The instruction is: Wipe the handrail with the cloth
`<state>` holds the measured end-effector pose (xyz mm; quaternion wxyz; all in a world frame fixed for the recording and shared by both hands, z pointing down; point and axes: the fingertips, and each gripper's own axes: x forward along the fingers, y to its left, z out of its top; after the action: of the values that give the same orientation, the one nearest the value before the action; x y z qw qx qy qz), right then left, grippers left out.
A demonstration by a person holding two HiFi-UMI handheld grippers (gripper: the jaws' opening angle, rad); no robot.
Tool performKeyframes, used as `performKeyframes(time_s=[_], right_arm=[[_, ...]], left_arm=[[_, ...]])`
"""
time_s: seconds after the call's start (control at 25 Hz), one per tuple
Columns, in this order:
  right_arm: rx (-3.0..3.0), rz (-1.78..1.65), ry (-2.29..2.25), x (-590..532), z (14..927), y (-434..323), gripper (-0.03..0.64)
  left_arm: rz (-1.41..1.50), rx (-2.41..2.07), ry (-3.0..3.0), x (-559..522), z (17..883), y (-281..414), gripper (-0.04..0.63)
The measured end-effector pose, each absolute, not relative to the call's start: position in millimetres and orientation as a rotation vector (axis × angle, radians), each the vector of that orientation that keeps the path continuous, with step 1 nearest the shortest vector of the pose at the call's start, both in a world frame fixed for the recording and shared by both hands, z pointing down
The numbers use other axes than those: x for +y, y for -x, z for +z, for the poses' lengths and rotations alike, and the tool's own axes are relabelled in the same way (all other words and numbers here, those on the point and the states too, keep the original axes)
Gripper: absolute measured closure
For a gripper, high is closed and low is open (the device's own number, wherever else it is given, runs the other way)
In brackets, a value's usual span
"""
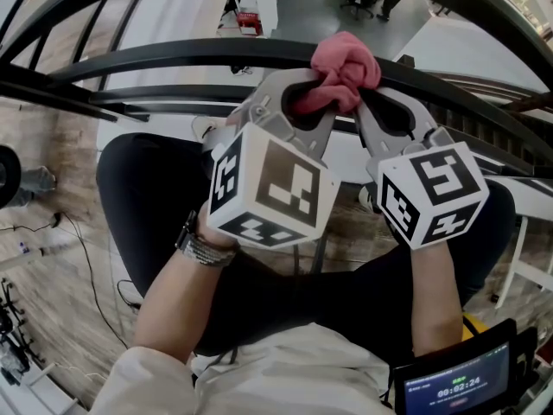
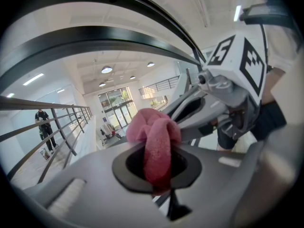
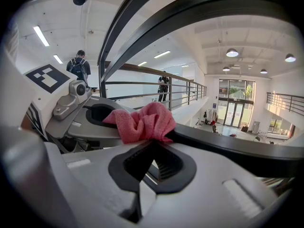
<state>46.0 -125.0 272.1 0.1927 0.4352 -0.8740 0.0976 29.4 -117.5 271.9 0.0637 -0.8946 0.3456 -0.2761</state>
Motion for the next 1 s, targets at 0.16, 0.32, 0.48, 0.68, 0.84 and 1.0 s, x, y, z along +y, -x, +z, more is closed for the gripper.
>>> performKeyframes(time_s=[0.16, 0.32, 0.48, 0.68, 0.84, 1.0], right_arm=[[-2.451, 0.276, -1.225, -125.2, 272.5, -48.8, 0.615], [-2.449, 0.277, -1.231, -124.9, 272.5, -52.1, 0.615], [-2.447, 0.279, -1.234, -125.5, 273.1, -54.0, 0.615], [-2.438, 0.278, -1.230, -126.1, 273.6, -55.6, 0.615], [-2.437, 0.274, -1.227, -125.4, 274.3, -58.6, 0.615], [-2.430, 0.275, -1.236, -124.3, 275.7, -63.1, 0.615]], left_arm=[[-0.837, 1.038, 2.701, -117.6, 272.1, -32.2, 0.565], [-0.837, 1.028, 2.700, -117.0, 271.9, -35.6, 0.565], [-0.838, 1.019, 2.702, -117.3, 272.5, -37.5, 0.565], [-0.850, 1.017, 2.701, -117.4, 273.5, -40.3, 0.565], [-0.858, 1.002, 2.707, -117.0, 273.9, -43.3, 0.565], [-0.865, 0.985, 2.713, -115.6, 275.8, -47.7, 0.565]])
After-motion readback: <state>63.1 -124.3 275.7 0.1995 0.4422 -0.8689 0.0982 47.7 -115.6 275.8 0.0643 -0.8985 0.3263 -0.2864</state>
